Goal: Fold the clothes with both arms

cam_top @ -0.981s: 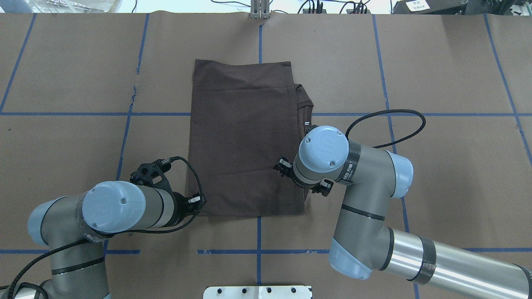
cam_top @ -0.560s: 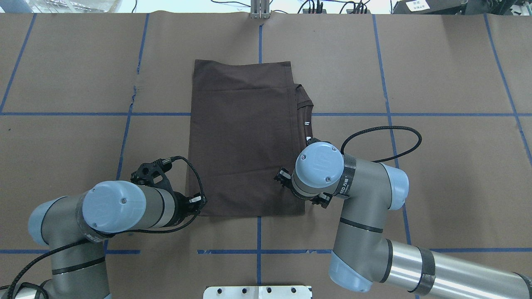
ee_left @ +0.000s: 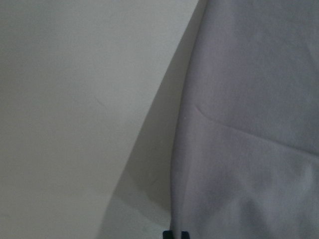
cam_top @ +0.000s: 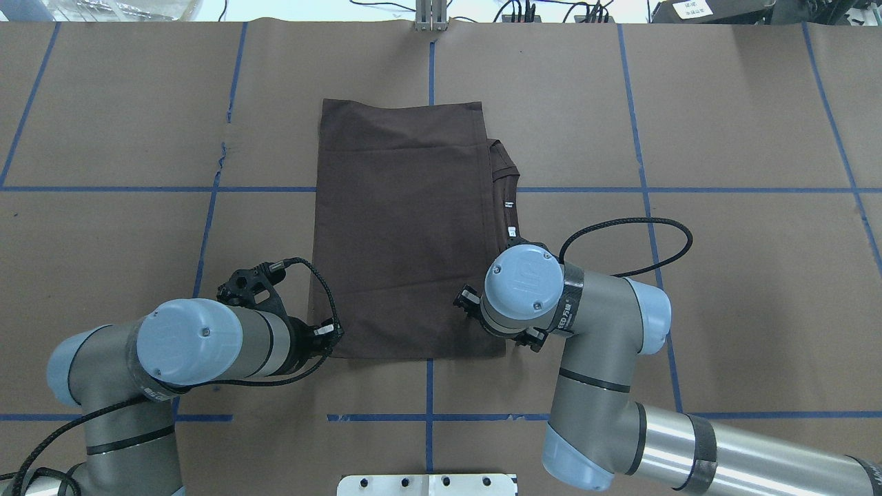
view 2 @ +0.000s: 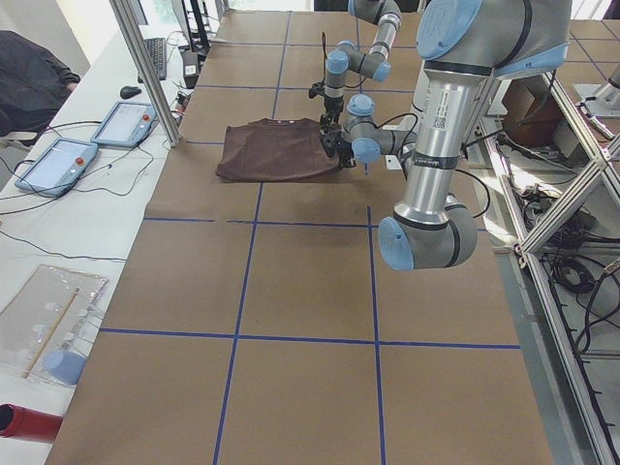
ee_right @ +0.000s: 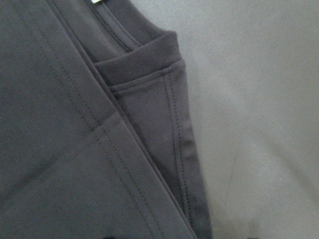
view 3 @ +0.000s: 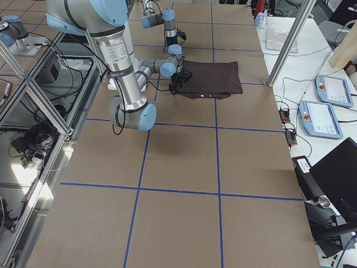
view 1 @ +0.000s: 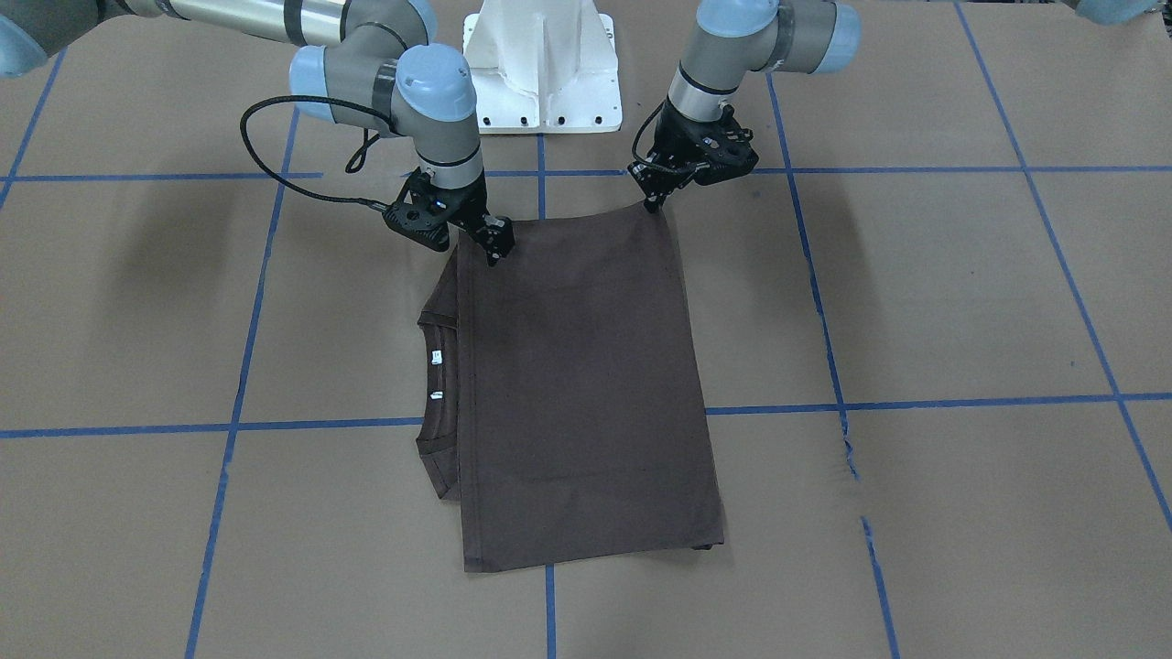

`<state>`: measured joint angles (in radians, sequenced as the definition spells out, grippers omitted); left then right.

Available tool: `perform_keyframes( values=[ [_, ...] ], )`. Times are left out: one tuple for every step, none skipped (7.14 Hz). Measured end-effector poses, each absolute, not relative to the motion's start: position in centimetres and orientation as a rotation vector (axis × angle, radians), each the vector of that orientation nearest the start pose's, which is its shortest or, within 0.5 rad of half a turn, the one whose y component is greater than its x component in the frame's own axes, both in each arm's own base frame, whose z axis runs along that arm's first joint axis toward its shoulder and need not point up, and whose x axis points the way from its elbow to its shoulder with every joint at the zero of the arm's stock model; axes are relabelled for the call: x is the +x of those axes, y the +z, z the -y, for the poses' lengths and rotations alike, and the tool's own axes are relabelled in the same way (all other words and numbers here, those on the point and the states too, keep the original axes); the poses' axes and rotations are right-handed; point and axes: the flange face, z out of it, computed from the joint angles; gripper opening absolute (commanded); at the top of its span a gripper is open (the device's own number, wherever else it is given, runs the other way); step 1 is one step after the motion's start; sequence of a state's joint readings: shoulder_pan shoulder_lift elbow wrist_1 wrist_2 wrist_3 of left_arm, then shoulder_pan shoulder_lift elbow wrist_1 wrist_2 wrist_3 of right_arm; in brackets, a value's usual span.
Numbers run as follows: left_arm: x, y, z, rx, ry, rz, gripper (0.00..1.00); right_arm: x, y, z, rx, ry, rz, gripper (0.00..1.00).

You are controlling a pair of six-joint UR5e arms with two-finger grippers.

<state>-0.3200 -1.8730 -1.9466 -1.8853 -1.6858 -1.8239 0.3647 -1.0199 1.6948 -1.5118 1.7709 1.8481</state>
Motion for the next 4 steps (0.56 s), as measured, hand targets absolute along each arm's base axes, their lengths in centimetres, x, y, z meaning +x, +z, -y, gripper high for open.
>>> perform_keyframes(
  values=[
    [50.2,29.28,29.49,-0.073,-0.468,-1.004,0.0,-58.41,28.5,34.45,-0.161,0.536,0.748,0.12],
    [50.17,29.28,29.53,-0.072,-0.468,-1.004,0.0,-58.41,28.4,34.48,-0.16,0.534,0.749,0.0],
    [50.13,29.28,29.6,-0.072,-0.47,-1.004,0.0,-58.39,28.39,34.5,-0.159,0.531,0.749,0.0],
    [50.08,29.28,29.69,-0.071,-0.471,-1.005,0.0,-58.26,28.22,34.62,-0.157,0.53,0.752,0.0]
  ],
)
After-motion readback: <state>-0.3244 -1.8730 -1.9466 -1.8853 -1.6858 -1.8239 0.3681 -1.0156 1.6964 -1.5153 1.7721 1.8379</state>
